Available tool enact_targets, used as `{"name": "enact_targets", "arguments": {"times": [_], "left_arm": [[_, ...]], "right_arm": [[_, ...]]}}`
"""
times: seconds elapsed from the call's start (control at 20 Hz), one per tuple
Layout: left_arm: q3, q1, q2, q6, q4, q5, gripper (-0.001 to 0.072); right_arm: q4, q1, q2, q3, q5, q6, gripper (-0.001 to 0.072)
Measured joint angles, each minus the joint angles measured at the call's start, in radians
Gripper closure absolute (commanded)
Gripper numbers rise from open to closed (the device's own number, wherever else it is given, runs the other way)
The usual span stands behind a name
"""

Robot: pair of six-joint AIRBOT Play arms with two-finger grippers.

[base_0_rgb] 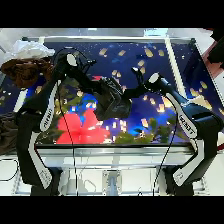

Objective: Fold the shirts.

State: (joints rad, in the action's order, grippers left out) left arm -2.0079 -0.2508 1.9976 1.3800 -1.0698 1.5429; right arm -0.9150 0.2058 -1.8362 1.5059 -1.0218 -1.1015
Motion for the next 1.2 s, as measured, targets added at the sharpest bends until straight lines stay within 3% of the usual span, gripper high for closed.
{"name": "enact_targets", "arguments": {"times": [0.05,0.1,0.2,0.25,0.7,1.2], "left_arm": [[0.000,0.000,0.000,0.000,0.000,0.000,0.0003],[0.000,0.001,0.000,0.000,0.000,0.000,0.0004],[0.000,0.001,0.000,0.000,0.000,-0.001,0.0003],[0.000,0.001,0.000,0.000,0.000,-0.001,0.0003],[0.000,0.001,0.000,0.001,-0.006,0.001,0.0007],[0.102,0.001,0.000,-0.004,0.059,-0.030,0.0009]], "right_arm": [[-0.005,0.001,-0.003,0.003,-0.006,0.001,0.0258],[-0.009,0.002,-0.004,0.005,-0.010,0.002,0.0327],[-0.025,0.007,-0.007,0.008,-0.002,0.003,0.0596],[-0.033,0.011,-0.008,0.008,0.014,0.003,0.0682],[-0.065,-0.032,0.015,0.010,0.142,-0.037,0.0686],[-0.177,-0.256,0.206,0.010,-0.033,-0.100,0.0687]]}}
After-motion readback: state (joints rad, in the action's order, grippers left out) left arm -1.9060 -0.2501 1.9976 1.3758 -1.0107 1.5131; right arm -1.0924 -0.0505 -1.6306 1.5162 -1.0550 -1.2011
